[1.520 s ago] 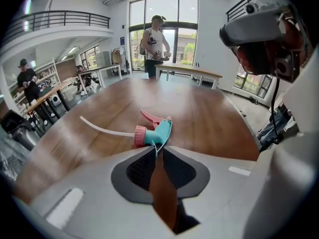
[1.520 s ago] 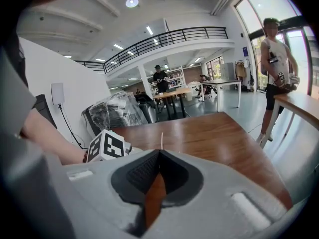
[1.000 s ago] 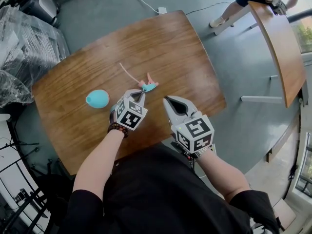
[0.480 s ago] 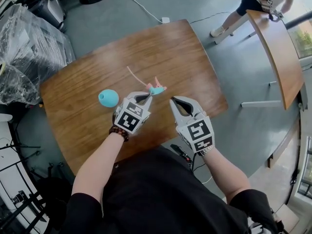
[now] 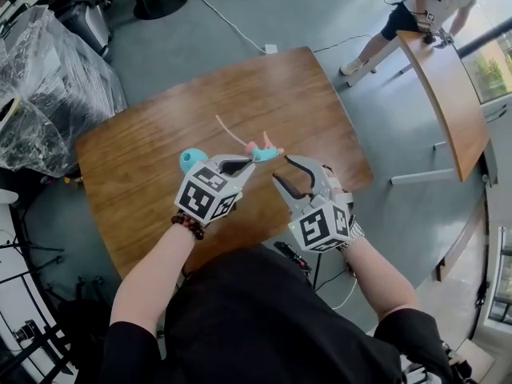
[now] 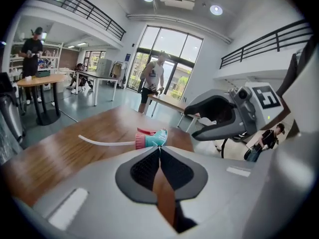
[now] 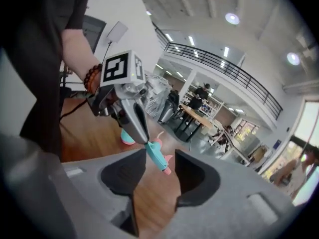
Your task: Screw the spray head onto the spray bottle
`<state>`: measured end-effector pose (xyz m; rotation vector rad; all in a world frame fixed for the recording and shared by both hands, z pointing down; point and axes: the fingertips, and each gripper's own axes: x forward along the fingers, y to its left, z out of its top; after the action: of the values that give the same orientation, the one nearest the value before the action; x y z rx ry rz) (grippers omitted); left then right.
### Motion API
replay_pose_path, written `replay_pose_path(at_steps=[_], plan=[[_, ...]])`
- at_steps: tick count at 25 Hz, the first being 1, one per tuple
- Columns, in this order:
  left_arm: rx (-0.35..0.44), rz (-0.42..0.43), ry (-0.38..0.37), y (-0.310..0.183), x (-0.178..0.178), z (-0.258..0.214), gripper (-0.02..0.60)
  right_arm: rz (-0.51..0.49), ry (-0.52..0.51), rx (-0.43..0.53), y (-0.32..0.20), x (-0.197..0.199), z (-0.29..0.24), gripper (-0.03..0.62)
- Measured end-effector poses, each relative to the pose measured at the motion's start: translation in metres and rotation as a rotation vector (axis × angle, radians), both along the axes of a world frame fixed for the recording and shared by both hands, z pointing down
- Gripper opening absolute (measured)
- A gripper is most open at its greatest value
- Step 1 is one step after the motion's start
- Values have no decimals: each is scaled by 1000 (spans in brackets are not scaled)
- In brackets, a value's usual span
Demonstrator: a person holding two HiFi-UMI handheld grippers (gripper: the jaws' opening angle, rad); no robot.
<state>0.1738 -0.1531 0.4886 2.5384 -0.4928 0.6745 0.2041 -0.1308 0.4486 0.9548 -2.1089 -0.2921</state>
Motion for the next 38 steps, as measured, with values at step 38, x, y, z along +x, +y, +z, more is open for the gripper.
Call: replay_pose_path(at_steps=[38], plan=[[-139, 123, 296, 37, -57, -58, 189, -389, 676, 220, 0, -80, 10, 120]])
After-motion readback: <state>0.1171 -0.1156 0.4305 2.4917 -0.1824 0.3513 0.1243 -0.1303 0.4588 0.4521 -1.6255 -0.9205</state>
